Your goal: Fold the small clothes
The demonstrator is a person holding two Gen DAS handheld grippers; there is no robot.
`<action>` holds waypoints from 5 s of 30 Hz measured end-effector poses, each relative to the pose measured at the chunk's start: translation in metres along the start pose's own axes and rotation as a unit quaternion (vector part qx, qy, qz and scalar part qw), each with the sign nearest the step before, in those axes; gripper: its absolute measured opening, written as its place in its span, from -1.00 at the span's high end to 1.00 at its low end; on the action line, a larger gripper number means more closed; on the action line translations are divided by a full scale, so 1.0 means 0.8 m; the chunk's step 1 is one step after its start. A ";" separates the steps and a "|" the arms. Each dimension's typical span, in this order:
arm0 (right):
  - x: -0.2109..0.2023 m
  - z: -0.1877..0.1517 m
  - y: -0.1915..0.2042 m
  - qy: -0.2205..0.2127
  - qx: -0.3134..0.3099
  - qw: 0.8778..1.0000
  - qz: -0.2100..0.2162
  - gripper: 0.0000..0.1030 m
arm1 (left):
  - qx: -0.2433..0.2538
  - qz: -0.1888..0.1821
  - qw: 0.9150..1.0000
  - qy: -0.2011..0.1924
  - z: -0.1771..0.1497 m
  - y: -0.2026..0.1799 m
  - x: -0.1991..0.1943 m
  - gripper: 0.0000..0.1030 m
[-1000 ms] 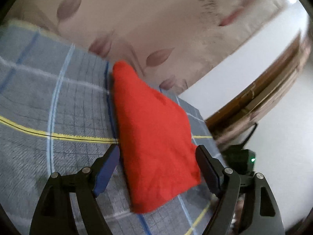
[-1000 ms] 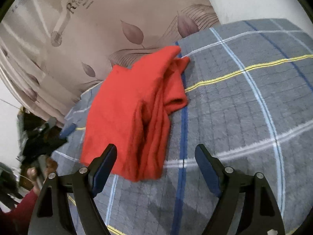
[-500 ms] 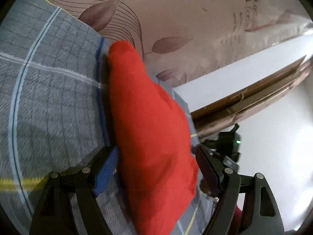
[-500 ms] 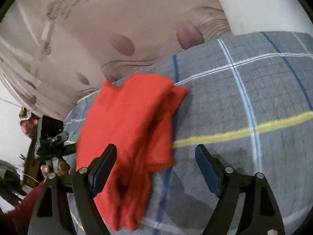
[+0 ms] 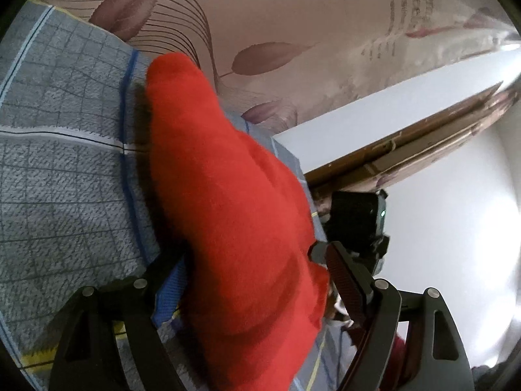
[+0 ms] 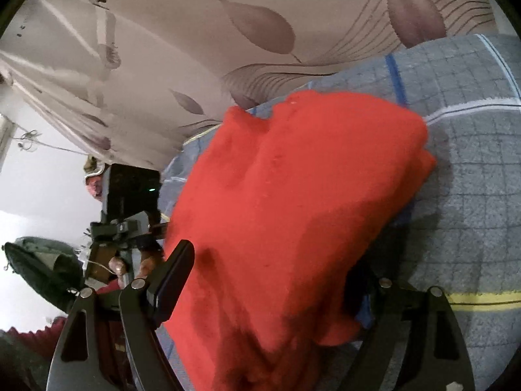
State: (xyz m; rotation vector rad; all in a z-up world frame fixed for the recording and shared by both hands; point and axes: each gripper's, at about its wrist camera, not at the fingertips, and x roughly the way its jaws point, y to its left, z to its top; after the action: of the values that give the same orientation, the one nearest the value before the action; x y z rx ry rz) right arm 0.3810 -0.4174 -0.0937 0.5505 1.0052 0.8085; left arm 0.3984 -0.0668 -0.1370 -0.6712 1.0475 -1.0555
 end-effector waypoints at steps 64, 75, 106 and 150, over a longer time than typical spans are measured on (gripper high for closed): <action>0.015 -0.122 0.212 -0.044 0.040 0.998 0.025 0.46 | 0.176 0.332 0.921 -0.107 -0.170 -0.168 -0.131 0.36; 0.026 -0.169 0.236 -0.030 0.046 0.998 0.027 0.46 | 0.171 0.346 0.917 -0.101 -0.218 -0.174 -0.155 0.36; 0.070 -0.237 0.244 0.016 0.053 0.998 0.017 0.46 | 0.141 0.361 0.917 -0.096 -0.299 -0.140 -0.187 0.36; -0.026 -0.320 0.308 -0.132 -0.116 0.971 -0.164 -0.42 | 0.299 0.502 0.762 -0.280 -0.384 -0.215 -0.188 -0.86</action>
State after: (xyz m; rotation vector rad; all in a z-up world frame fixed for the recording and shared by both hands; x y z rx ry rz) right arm 0.0631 -0.2765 -0.0164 0.2700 0.7187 0.5308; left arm 0.0342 0.0166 -0.0545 0.1612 0.3505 -0.1423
